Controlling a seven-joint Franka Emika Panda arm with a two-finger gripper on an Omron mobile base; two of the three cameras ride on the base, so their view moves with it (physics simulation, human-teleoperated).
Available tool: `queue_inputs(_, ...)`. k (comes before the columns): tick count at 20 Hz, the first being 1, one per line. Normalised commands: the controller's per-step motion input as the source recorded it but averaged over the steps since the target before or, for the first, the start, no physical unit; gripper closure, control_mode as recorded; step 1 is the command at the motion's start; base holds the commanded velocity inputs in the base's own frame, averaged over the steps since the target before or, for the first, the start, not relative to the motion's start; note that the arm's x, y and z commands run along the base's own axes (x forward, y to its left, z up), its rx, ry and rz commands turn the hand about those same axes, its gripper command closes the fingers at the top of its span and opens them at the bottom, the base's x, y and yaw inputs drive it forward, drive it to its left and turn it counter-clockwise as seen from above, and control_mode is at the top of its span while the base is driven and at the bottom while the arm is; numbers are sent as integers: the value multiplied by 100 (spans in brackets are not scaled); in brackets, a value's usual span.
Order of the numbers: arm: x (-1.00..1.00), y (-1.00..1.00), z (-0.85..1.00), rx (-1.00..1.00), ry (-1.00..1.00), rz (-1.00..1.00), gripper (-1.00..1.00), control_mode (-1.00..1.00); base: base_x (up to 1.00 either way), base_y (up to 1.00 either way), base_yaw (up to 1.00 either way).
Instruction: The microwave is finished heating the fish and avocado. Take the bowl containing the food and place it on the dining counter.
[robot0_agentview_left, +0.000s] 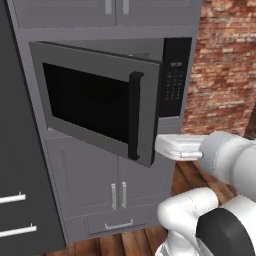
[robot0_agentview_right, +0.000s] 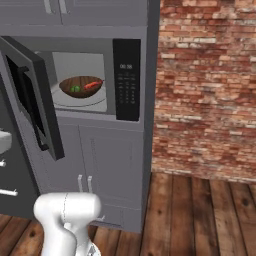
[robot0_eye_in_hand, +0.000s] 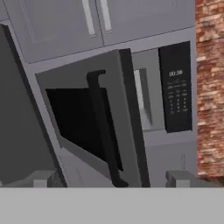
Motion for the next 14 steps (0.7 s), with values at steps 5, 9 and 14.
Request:
queue_inputs(5,-10,-100,35,45,-3,5,-100,-100,0,0,0)
queue_inputs(9,0,-100,33,46,0,7,-100,-100,0,0,0)
queue_inputs(14,46,-100,5,46,13,13,-100,-100,0,0,0)
